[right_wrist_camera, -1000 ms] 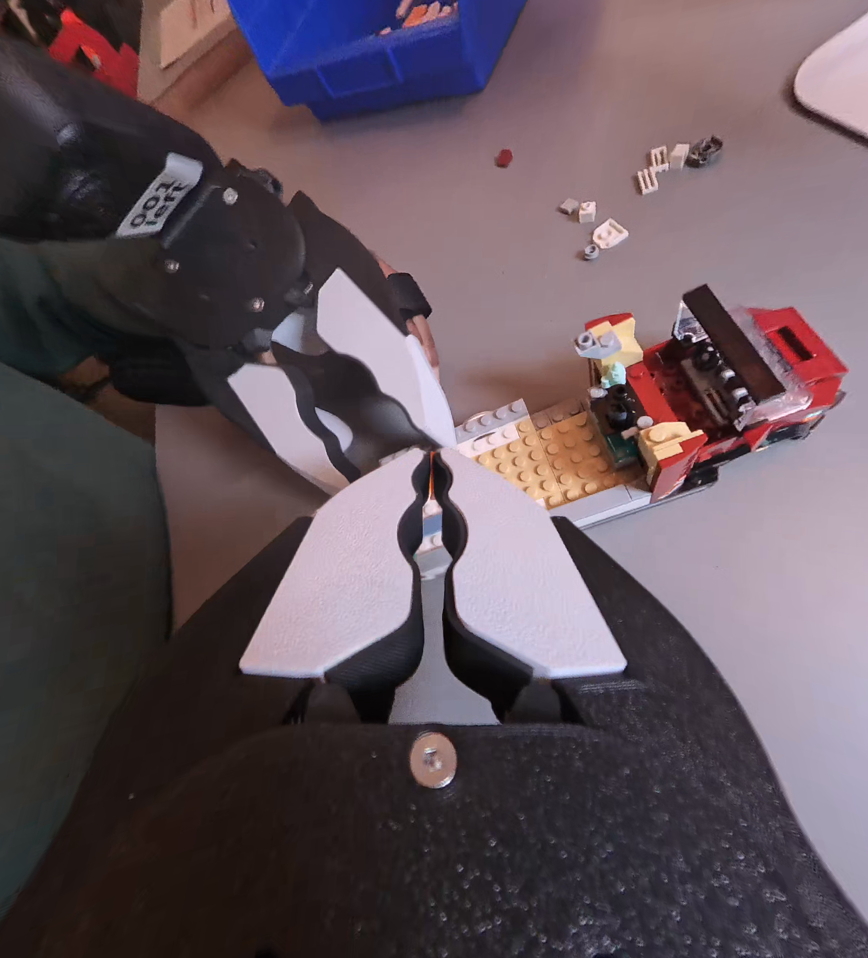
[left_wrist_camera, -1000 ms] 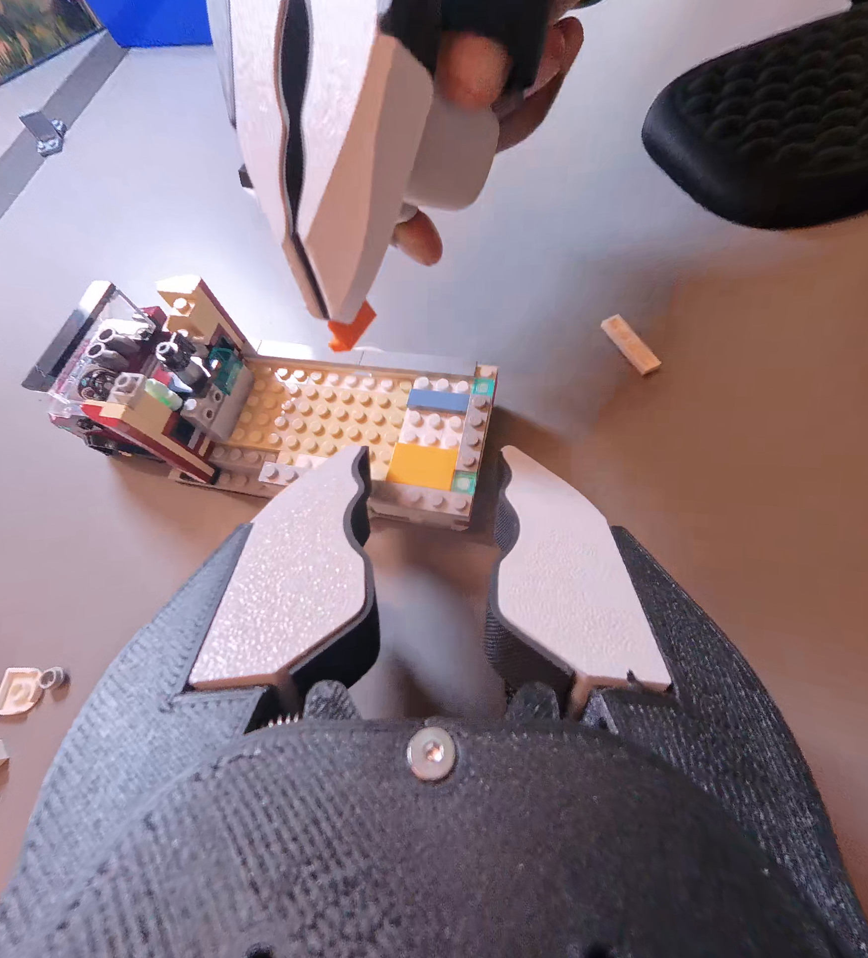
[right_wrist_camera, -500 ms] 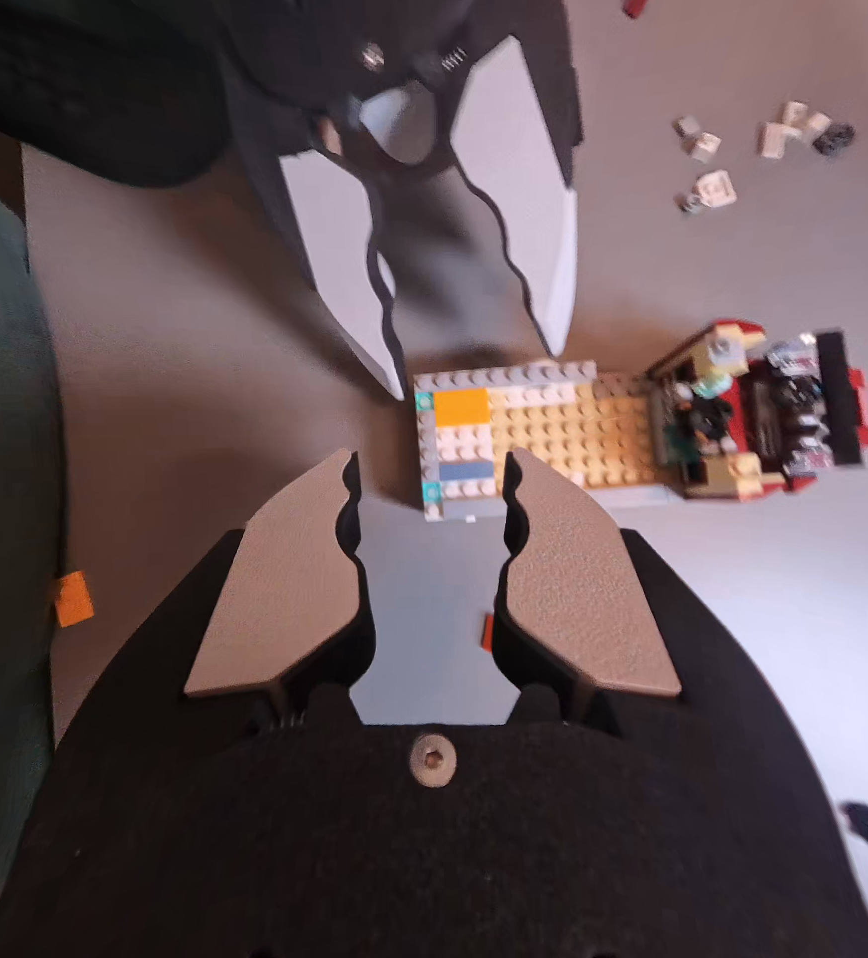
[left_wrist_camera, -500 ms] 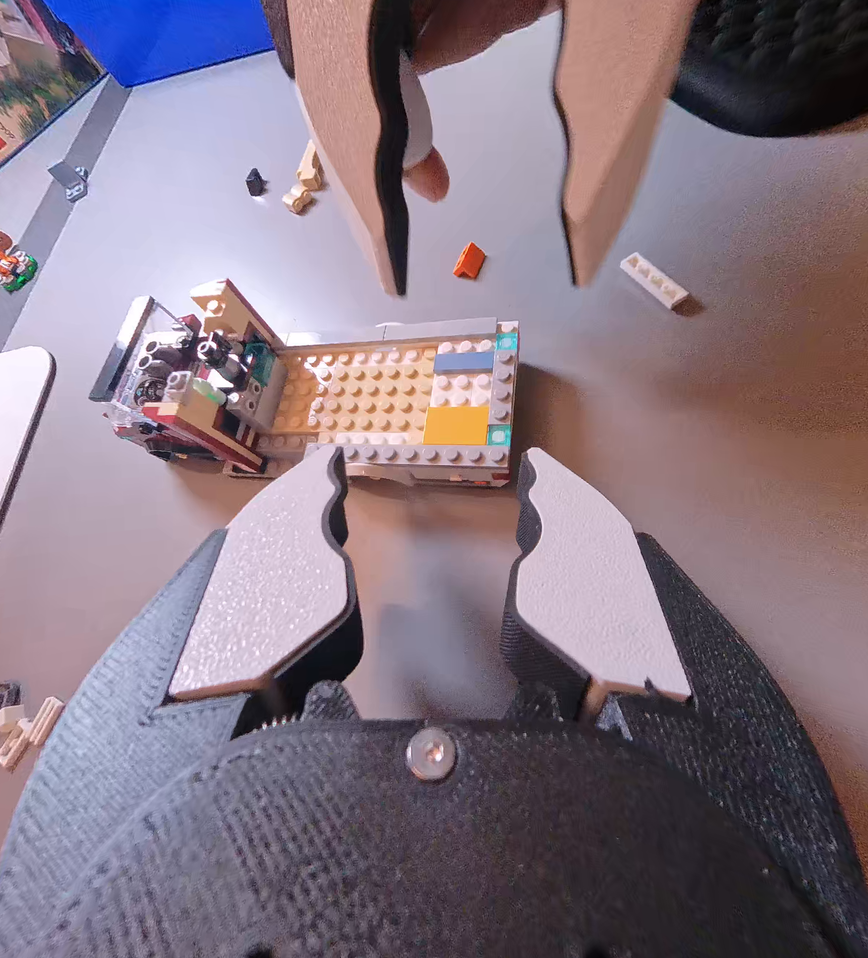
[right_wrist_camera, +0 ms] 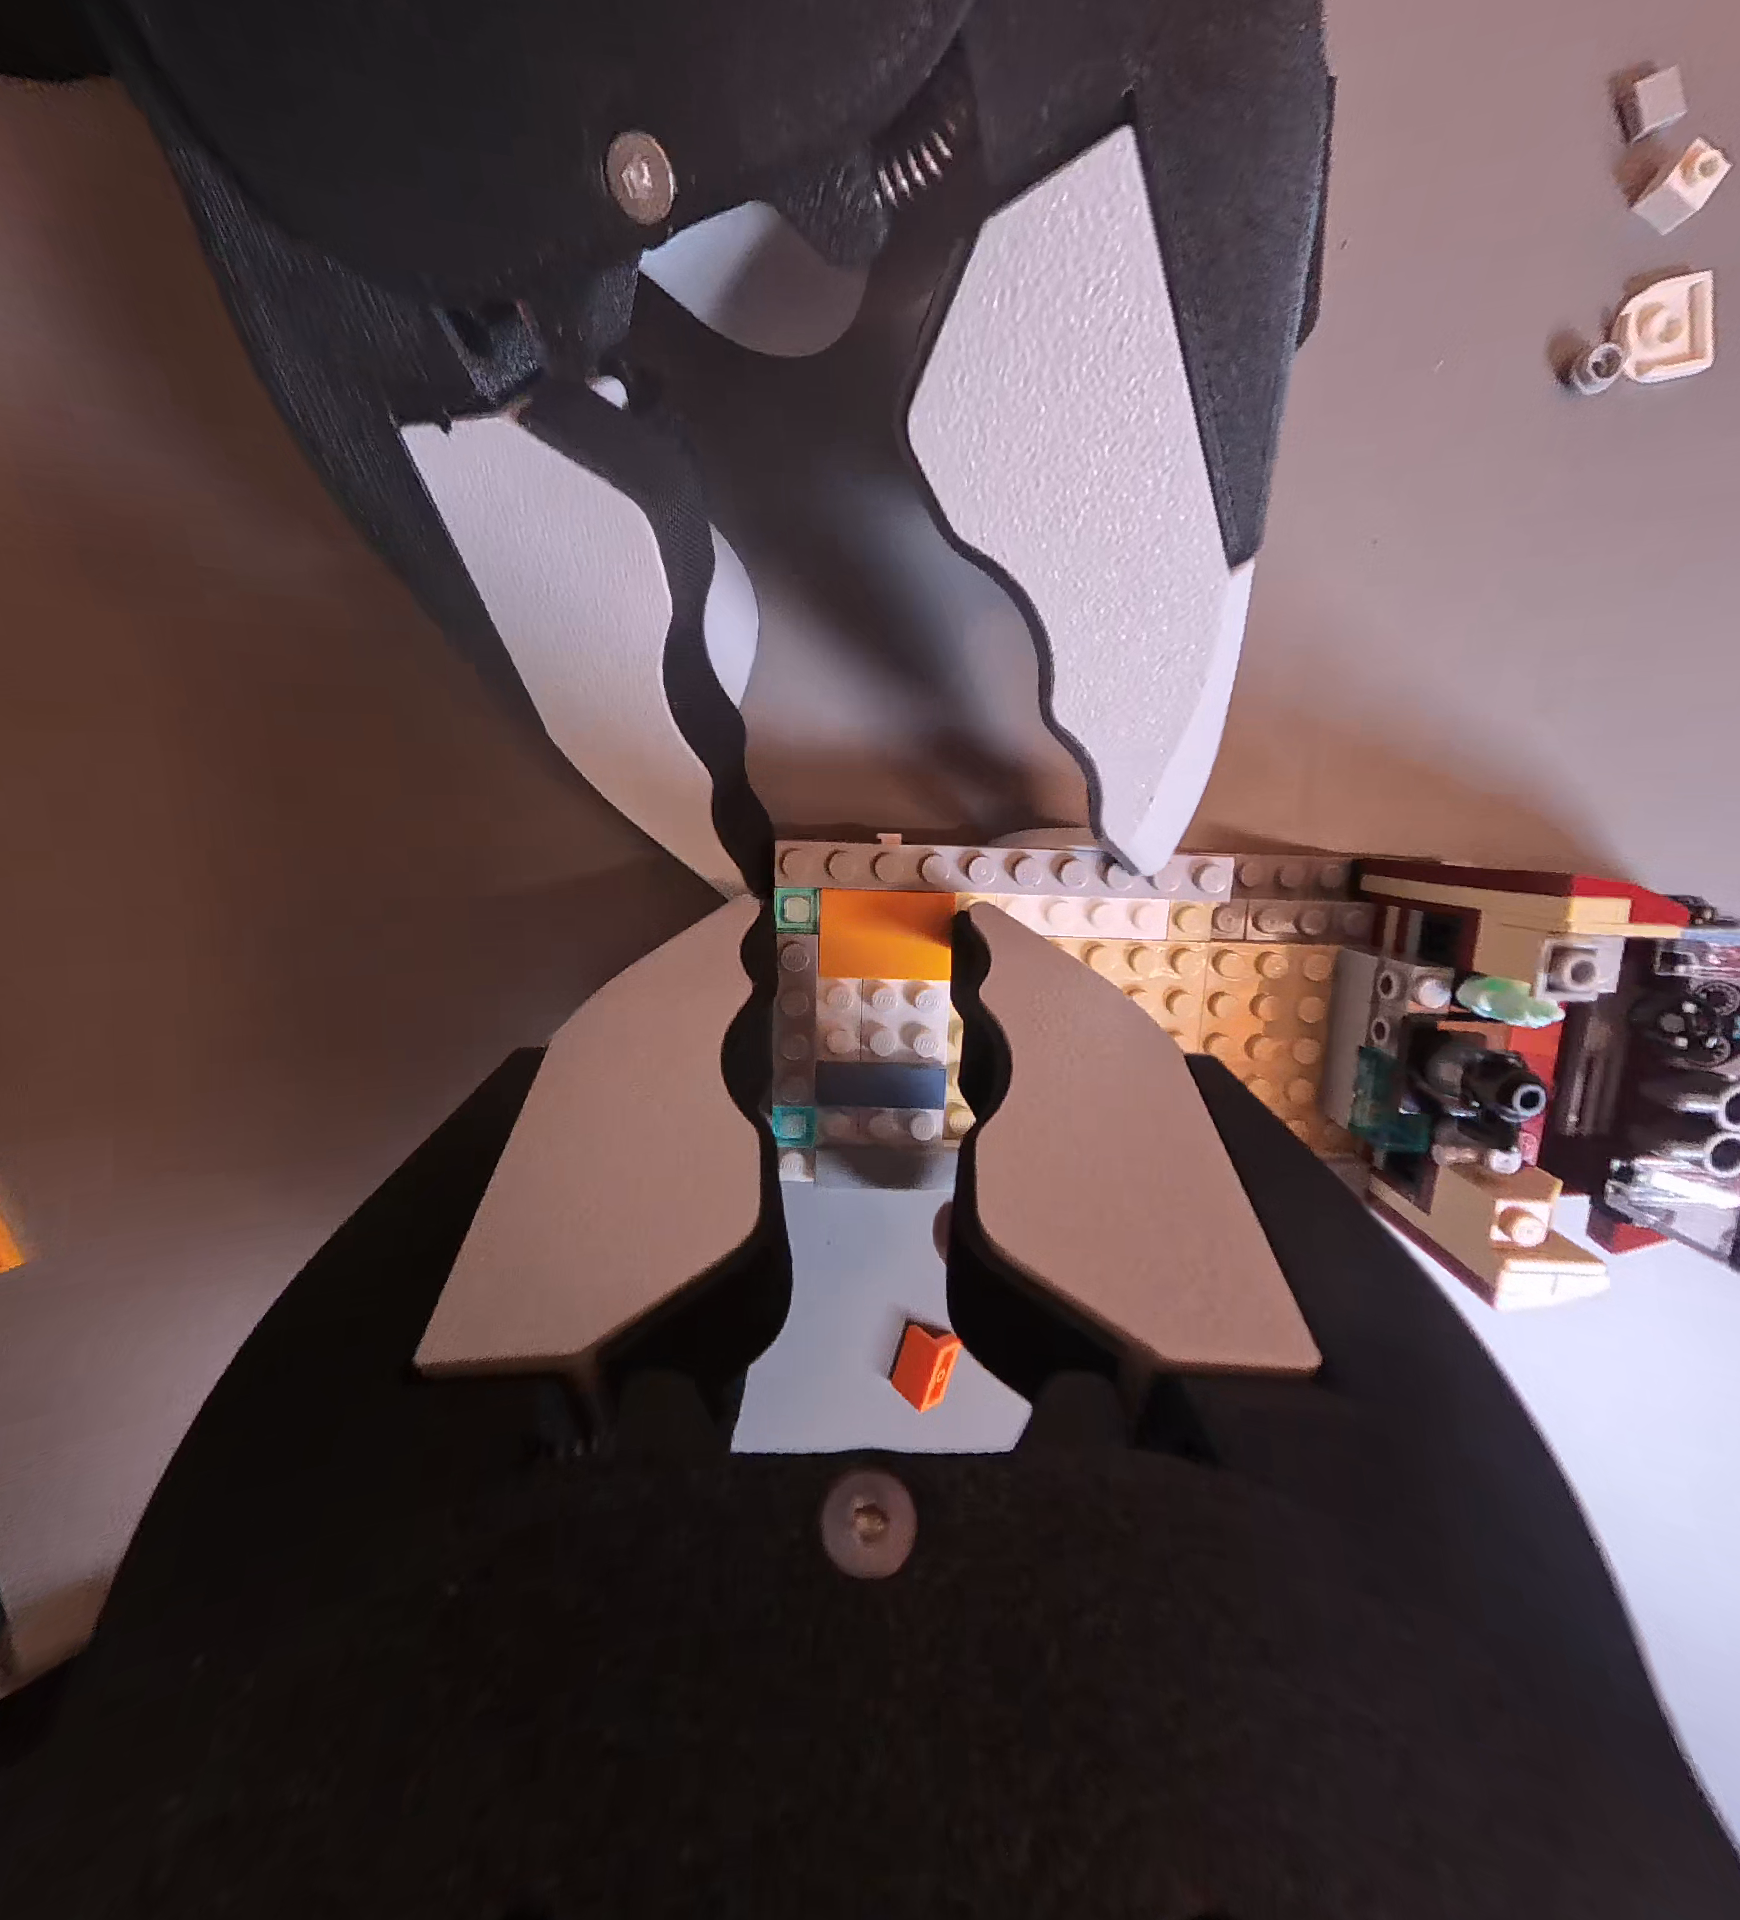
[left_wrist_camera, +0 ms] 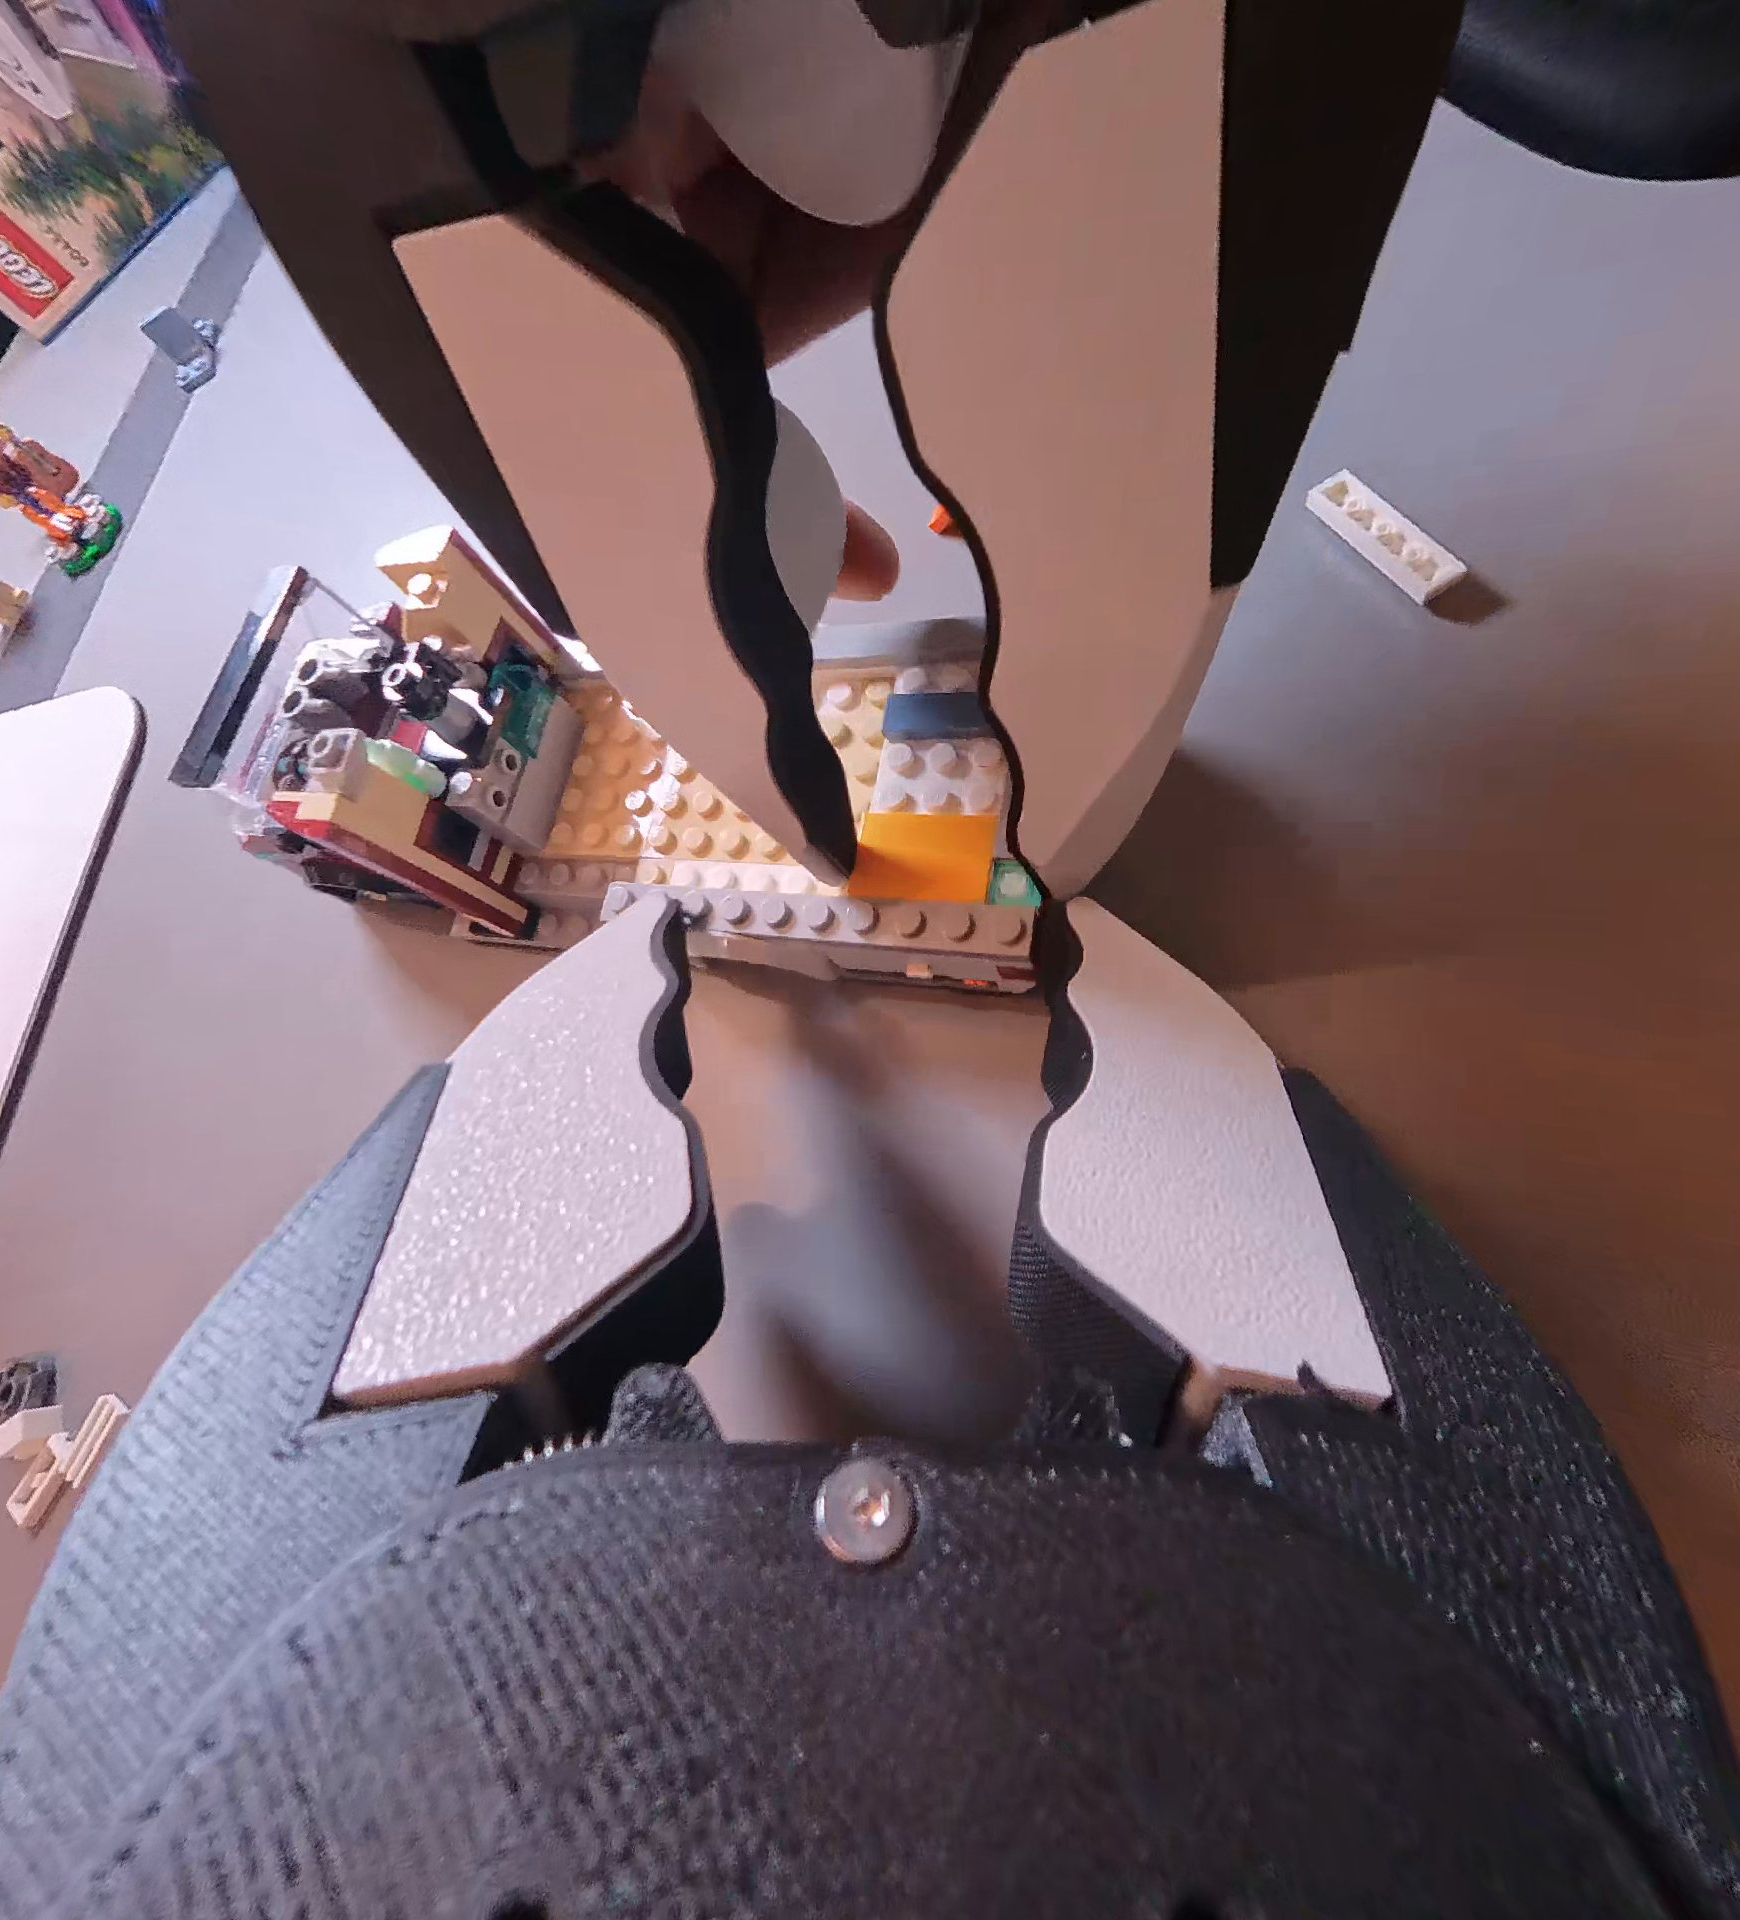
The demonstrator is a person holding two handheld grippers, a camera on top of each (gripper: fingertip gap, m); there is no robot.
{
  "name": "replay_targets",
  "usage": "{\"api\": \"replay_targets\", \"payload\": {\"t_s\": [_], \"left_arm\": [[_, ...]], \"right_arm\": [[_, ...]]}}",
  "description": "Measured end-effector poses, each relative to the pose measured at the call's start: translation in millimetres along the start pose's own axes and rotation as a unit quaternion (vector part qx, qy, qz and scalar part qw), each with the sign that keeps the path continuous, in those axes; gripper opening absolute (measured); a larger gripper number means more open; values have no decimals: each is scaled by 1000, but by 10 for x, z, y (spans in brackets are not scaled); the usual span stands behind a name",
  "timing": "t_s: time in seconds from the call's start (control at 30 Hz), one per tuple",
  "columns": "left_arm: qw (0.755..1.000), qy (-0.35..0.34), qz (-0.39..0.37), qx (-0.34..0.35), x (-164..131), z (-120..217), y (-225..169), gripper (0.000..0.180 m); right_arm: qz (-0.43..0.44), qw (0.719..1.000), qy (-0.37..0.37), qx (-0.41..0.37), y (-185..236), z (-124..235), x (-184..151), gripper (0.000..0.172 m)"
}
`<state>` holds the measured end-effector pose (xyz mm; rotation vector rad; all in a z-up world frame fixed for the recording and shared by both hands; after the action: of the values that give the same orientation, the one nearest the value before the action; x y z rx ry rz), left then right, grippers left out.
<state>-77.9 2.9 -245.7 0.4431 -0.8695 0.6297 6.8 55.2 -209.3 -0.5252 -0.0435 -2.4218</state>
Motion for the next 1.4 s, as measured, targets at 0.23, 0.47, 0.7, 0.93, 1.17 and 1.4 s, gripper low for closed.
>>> {"api": "replay_targets", "payload": {"t_s": [0.23,0.47,0.7,0.93,1.17,1.4], "left_arm": [[1000,-5,29,12,17,-30,-27,67],[999,-15,40,1,12,-31,-15,67],[997,6,70,8,-28,-15,109,38],[998,-15,55,21,26,11,82,48],[996,-26,86,26,62,-55,242,50],[996,-17,81,24,189,-283,339,51]], "right_arm": [[-27,997,-77,1,6,20,-156,31],[-55,988,-147,-4,20,22,-273,26],[-46,960,-276,24,89,234,-203,0],[-75,965,-249,-33,0,376,-299,27],[-92,989,-112,-40,-461,305,-596,54],[-77,995,-64,-5,-537,148,-616,37]]}}
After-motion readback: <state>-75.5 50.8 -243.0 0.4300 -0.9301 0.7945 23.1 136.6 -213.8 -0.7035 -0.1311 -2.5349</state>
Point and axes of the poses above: each gripper's, where its closed fingertips meet, z back along the fingers, x out of its top, y = z × x across the jaws, the point moved 9 cm from there along z, back along the fingers, and after that the axes turned 14 degrees about z, right-handed, at the moved point
